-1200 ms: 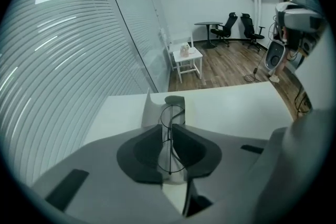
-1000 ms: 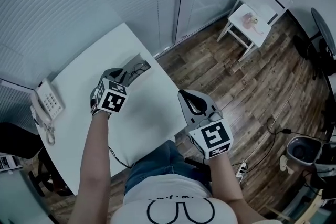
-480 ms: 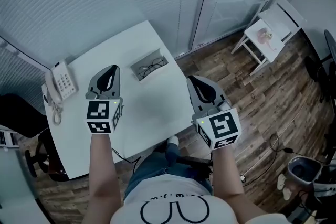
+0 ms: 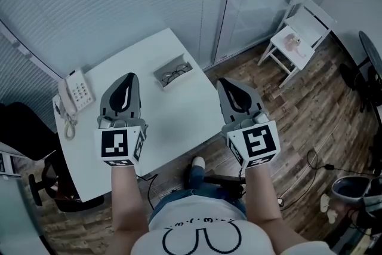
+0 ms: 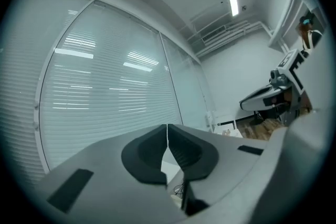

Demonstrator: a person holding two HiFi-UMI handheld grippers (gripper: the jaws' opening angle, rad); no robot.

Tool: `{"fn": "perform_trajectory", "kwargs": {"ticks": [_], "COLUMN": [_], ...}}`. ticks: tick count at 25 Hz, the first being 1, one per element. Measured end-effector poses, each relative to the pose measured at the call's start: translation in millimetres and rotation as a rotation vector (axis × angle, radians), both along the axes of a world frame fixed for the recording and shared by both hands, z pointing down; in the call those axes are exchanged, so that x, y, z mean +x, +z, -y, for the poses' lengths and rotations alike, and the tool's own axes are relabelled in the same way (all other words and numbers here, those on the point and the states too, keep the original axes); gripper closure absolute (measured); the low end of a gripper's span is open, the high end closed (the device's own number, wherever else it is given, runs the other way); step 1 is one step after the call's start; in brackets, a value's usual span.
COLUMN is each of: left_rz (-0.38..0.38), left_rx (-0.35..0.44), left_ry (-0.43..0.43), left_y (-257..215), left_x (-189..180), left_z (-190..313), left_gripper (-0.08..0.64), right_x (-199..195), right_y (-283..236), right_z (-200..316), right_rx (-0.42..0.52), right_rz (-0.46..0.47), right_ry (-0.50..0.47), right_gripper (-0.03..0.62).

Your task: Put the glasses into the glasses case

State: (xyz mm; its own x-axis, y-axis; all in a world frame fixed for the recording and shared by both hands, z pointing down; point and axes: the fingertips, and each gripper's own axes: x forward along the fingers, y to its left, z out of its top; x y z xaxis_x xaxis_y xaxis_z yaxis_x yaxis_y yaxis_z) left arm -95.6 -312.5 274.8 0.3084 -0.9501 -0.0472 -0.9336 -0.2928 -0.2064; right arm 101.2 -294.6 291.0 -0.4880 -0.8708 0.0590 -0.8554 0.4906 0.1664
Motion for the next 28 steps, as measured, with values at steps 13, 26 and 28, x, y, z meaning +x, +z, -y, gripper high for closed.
{"fn": "perform_trajectory", "kwargs": {"ticks": [13,26,28], "left_rz": [-0.016,0.001,0.008], "left_rx": [0.102,0.132,0.138], "left_ry": [-0.020,-0.010,-0.009], "left_y": [-50,-64,-66], "left_x": [-19,-23,-22], "left_z": [-96,-127,-128], "left_gripper": [0.538,0.538,0.538], "right_x": [-13,-15,-15], "right_y": [-54,-85,-83], "right_z": [-91,-119,-119], "right_rx": [0.110,0.195,0.187], "right_rz": [-0.001,-0.027,-0.010], "right_ry": [0.039,0.064,0.067], "right_gripper": [0.583,0.583,0.583]}}
